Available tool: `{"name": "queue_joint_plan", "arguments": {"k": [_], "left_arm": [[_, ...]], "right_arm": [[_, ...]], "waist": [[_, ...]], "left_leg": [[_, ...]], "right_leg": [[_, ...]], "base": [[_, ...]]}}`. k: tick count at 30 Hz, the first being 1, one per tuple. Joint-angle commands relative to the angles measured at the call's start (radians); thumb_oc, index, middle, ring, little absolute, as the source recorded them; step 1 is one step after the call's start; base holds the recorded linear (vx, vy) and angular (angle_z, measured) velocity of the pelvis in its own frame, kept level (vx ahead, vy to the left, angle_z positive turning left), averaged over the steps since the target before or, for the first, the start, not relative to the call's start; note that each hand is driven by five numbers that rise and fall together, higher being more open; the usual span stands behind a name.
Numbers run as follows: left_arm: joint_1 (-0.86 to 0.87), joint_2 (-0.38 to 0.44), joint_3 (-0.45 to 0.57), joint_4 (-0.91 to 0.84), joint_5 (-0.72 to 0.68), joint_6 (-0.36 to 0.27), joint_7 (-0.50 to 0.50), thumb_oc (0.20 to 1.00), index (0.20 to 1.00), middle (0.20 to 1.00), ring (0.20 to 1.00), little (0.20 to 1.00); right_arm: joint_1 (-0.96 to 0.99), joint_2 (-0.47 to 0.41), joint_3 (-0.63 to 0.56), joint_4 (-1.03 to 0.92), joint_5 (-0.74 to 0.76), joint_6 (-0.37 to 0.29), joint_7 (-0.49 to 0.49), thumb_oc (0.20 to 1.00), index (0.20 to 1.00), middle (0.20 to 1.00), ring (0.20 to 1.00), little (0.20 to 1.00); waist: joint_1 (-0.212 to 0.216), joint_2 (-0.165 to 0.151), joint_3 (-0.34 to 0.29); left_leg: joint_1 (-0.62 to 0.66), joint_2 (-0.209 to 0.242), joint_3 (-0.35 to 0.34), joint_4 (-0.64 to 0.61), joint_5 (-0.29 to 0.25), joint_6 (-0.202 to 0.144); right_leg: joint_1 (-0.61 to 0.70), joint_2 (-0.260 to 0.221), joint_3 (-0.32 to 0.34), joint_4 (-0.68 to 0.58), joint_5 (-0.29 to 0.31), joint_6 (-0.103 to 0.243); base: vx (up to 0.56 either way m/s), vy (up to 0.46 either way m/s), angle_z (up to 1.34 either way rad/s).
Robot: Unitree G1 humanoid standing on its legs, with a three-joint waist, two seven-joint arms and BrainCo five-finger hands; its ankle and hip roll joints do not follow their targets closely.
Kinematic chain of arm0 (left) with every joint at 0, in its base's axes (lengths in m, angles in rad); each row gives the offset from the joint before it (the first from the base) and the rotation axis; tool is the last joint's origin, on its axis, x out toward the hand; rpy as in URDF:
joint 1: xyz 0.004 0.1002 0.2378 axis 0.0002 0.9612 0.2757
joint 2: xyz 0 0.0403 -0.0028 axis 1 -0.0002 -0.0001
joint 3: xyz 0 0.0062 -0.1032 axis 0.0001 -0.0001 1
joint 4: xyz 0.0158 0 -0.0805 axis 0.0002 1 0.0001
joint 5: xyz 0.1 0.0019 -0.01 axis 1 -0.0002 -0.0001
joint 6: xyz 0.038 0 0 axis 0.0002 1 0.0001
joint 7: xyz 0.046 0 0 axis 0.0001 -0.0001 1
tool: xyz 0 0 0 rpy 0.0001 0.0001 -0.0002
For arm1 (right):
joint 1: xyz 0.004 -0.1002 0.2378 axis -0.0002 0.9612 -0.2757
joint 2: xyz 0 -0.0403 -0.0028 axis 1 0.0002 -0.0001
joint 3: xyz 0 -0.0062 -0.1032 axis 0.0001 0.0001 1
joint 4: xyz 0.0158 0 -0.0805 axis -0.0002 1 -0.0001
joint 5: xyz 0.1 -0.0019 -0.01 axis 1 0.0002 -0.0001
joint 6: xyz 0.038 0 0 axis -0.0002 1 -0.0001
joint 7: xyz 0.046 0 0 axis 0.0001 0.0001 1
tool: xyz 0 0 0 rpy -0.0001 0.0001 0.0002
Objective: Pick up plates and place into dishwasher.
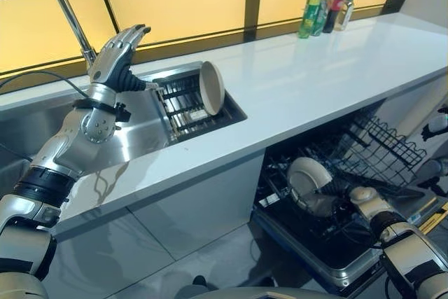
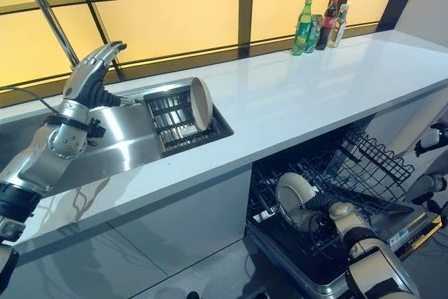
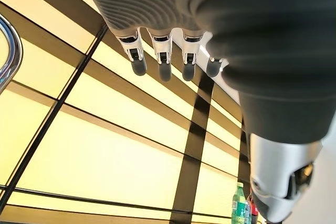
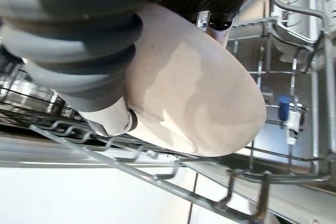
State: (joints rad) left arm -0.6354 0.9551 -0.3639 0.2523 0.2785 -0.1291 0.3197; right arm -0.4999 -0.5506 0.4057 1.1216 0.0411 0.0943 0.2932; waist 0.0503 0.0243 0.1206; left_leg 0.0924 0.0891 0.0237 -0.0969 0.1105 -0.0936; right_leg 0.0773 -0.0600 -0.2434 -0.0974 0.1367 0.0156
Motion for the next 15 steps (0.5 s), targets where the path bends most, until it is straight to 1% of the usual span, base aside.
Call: {"name": "queue_joint_plan", "arguments": {"k": [1,2,3,4,6,7,9,11,12,14,15], "left_arm": [[-0.188,0.011,-0.035,-0.057,-0.046,0.015,0.001,1.000,1.000,1.000,1.000,1.000],[-0.190,0.012,-0.037,-0.061,-0.046,0.019,-0.004,1.000,1.000,1.000,1.000,1.000],[-0.193,0.012,-0.041,-0.062,-0.040,0.020,-0.010,1.000,1.000,1.000,1.000,1.000],[-0.196,0.014,-0.048,-0.061,-0.026,0.023,-0.014,1.000,1.000,1.000,1.000,1.000],[-0.198,0.021,-0.059,-0.059,0.002,0.026,-0.014,1.000,1.000,1.000,1.000,1.000],[-0.203,0.029,-0.069,-0.054,0.031,0.022,-0.014,1.000,1.000,1.000,1.000,1.000],[-0.219,0.047,-0.091,-0.036,0.069,0.019,-0.005,1.000,1.000,1.000,1.000,1.000],[-0.239,0.072,-0.117,-0.001,0.094,0.018,0.014,1.000,1.000,1.000,1.000,1.000],[-0.245,0.076,-0.123,0.009,0.096,0.020,0.020,1.000,1.000,1.000,1.000,1.000],[-0.249,0.100,-0.129,0.046,0.116,0.024,0.057,1.000,1.000,1.000,1.000,1.000],[-0.245,0.112,-0.122,0.063,0.137,0.023,0.079,1.000,1.000,1.000,1.000,1.000]], "right_arm": [[-0.158,-0.003,0.071,0.058,0.001,0.005,0.051,0.200,0.200,0.200,0.200,0.200],[-0.161,-0.007,0.069,0.062,-0.003,0.008,0.056,0.241,0.241,0.241,0.241,0.241],[-0.163,-0.008,0.069,0.064,0.007,0.009,0.047,0.589,0.589,0.589,0.589,0.589],[-0.164,-0.009,0.067,0.062,0.012,0.004,0.024,1.000,1.000,1.000,1.000,1.000],[-0.163,-0.016,0.061,0.048,0.024,-0.015,0.000,1.000,1.000,1.000,1.000,1.000],[-0.161,-0.023,0.057,0.029,0.029,-0.043,-0.027,1.000,1.000,1.000,1.000,1.000],[-0.154,-0.042,0.056,-0.023,0.030,-0.071,-0.065,1.000,1.000,1.000,1.000,1.000],[-0.142,-0.082,0.051,-0.149,0.029,-0.074,-0.127,1.000,1.000,1.000,1.000,1.000],[-0.136,-0.094,0.047,-0.189,0.032,-0.062,-0.140,1.000,1.000,1.000,1.000,1.000],[-0.095,-0.154,0.013,-0.374,0.037,-0.045,-0.222,1.000,1.000,1.000,1.000,1.000],[-0.062,-0.183,-0.017,-0.473,0.015,-0.050,-0.266,1.000,1.000,1.000,1.000,1.000]], "waist": [[0.040,0.038,0.082],[0.041,0.040,0.086],[0.040,0.043,0.090],[0.039,0.046,0.093],[0.034,0.048,0.098],[0.030,0.048,0.101],[0.018,0.048,0.106],[-0.005,0.046,0.117],[-0.010,0.046,0.120],[-0.042,0.044,0.139],[-0.060,0.042,0.149]], "left_leg": [[-0.013,-0.048,-0.005,0.010,-0.135,0.008],[-0.016,-0.049,-0.007,0.010,-0.134,0.008],[-0.018,-0.050,-0.009,0.010,-0.132,0.008],[-0.018,-0.051,-0.009,0.010,-0.132,0.007],[-0.018,-0.051,-0.009,0.010,-0.131,0.007],[-0.019,-0.051,-0.007,0.010,-0.130,0.006],[-0.019,-0.050,0.000,0.010,-0.129,0.005],[-0.022,-0.049,0.010,0.010,-0.127,0.005],[-0.022,-0.049,0.013,0.010,-0.127,0.005],[-0.025,-0.048,0.028,0.010,-0.125,0.006],[-0.026,-0.047,0.037,0.010,-0.125,0.006]], "right_leg": [[0.040,-0.067,0.012,0.010,-0.149,0.088],[0.038,-0.068,0.011,0.010,-0.149,0.087],[0.036,-0.068,0.011,0.010,-0.148,0.087],[0.036,-0.069,0.011,0.010,-0.146,0.086],[0.035,-0.069,0.013,0.010,-0.144,0.087],[0.034,-0.069,0.015,0.010,-0.142,0.088],[0.031,-0.069,0.018,0.010,-0.138,0.089],[0.023,-0.068,0.028,0.010,-0.132,0.091],[0.021,-0.068,0.031,0.010,-0.131,0.092],[0.011,-0.066,0.046,0.010,-0.123,0.094],[0.005,-0.064,0.053,0.010,-0.120,0.095]], "base": [[-0.02,0.019,0.03],[0.00,0.000,0.00],[-0.01,0.030,0.01],[0.00,0.030,-0.01],[0.01,0.034,-0.01],[0.02,0.037,0.01],[0.02,0.044,0.02],[0.01,0.063,0.00],[-0.01,0.081,-0.02],[-0.01,0.106,-0.02],[-0.01,0.117,-0.04]]}}
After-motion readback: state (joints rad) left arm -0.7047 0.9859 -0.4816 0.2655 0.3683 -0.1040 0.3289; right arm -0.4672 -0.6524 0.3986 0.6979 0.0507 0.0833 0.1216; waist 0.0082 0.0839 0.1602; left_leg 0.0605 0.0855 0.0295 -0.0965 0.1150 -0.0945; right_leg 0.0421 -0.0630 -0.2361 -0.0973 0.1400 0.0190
